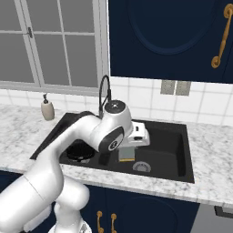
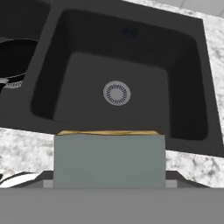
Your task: Pick the pan and sponge and place them into the sink. Then turn on the water.
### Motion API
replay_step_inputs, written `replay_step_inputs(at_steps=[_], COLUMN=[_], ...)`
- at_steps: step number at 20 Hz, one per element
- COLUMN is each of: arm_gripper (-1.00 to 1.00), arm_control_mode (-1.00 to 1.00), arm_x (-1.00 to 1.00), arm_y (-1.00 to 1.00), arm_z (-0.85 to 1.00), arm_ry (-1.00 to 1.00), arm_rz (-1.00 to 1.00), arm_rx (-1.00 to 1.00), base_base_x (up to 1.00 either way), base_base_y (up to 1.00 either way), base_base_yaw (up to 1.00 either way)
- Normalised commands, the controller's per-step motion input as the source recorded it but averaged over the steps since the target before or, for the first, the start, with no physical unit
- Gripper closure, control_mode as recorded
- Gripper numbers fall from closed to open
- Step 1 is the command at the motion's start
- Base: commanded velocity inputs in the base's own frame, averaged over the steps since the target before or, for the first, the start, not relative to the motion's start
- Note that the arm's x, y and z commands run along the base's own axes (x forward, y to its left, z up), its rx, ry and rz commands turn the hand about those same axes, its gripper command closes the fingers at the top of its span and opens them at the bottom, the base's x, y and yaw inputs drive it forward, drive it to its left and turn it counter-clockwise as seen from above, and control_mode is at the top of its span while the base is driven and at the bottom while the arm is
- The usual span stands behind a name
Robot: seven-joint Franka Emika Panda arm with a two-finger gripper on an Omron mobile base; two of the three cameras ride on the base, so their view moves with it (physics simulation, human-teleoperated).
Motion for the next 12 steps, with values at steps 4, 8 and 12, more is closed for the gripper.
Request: replay_step_inputs(at_steps=[4, 8, 12], arm_gripper=[1.00, 1.00, 1.00], arm_control_mode=[-1.00, -1.00, -1.00], arm_x=[-0.54, -0.38, -0.10], arm_y=[0.98, 0.99, 0.82], arm_z=[0.13, 0.22, -0.04], arm_ry=[0.21, 0.28, 0.09], arm_rz=[0.00, 0.00, 0.03], arm_rx=[0.01, 0.00, 0.05], base_base_x=[0.00, 0.00, 0.00], base_base_y=[0.00, 0.00, 0.00], base_base_yaw=[0.00, 0.00, 0.00])
